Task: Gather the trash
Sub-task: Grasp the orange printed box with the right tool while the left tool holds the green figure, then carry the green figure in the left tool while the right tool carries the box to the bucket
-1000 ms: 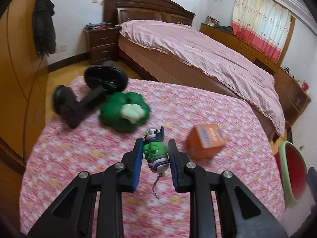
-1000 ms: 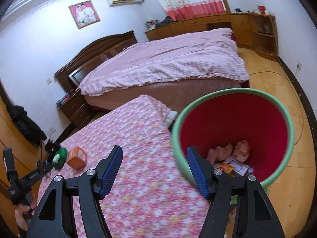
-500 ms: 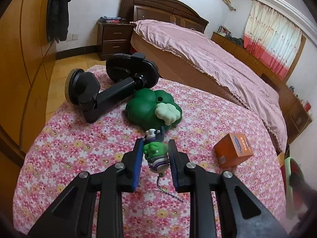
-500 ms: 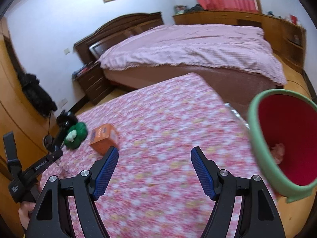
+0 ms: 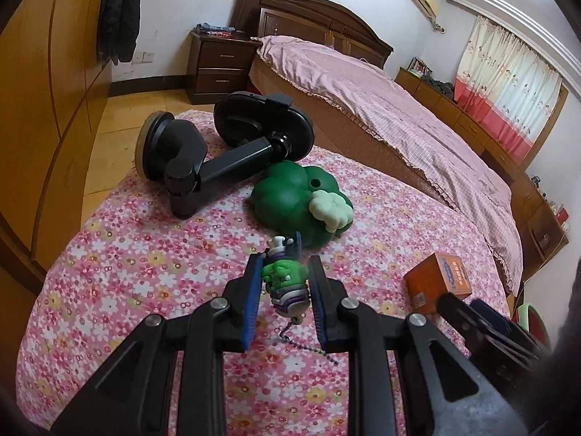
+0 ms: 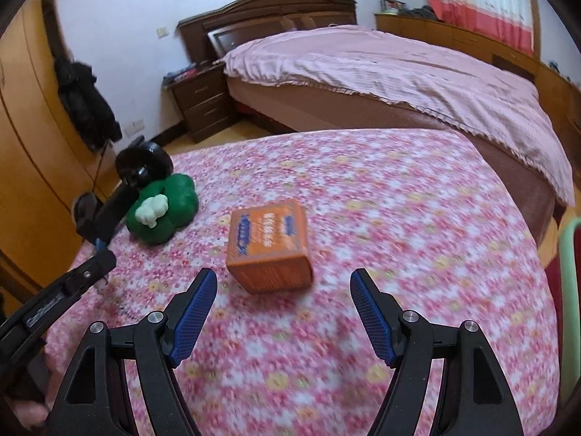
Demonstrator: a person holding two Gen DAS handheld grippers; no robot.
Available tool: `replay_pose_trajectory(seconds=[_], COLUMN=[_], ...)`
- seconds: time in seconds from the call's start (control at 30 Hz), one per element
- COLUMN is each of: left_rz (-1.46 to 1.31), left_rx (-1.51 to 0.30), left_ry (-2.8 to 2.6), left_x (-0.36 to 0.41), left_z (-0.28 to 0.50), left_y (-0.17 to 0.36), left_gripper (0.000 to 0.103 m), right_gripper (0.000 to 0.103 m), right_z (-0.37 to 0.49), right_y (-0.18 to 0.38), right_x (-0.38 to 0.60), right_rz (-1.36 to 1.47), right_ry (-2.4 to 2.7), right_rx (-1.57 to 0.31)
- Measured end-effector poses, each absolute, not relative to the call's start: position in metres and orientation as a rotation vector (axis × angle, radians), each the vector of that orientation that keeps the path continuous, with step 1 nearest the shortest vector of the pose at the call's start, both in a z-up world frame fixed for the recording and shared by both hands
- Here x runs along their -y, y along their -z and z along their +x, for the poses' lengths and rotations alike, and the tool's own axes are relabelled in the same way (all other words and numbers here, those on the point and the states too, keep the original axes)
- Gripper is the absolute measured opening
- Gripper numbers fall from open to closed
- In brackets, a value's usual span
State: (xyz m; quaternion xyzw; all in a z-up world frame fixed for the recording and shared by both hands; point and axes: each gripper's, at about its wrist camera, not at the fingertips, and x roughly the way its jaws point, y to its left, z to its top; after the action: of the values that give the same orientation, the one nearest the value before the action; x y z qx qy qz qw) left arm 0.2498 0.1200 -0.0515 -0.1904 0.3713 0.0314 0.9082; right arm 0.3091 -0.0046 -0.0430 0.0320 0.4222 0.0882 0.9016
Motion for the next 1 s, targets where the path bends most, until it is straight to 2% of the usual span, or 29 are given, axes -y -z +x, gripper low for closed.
replay_pose_trajectory(seconds=[0.3, 0.33, 0.37, 1.0], left_rz=[-0.411, -0.411, -0.411, -0.422], left_rx=[-0.772, -0.771, -0.770, -0.744], left_ry=[-0.055, -0.052, -0.051, -0.039], left_x=[-0.121, -0.121, -0.121, -0.120], left_z=[0.250, 0.250, 0.250, 0.246], left_y=[0.053, 0.053, 0.053, 0.049], left_gripper=[0.025, 0.025, 0.025, 0.025], right_gripper=[0.077, 0.068, 0.054, 0.053], right_z=[0.327, 0.326, 0.326, 0.252], right_y=[0.057, 0.057, 0.058, 0.020], right_x=[-0.008, -0.006, -0.005, 0.067], right_rz=[0.027, 0.035, 0.036, 0.142], right_ry=[-0.182, -0.182, -0.179, -0.096], right_rx=[-0.873, -0.871, -0.874, -0.809])
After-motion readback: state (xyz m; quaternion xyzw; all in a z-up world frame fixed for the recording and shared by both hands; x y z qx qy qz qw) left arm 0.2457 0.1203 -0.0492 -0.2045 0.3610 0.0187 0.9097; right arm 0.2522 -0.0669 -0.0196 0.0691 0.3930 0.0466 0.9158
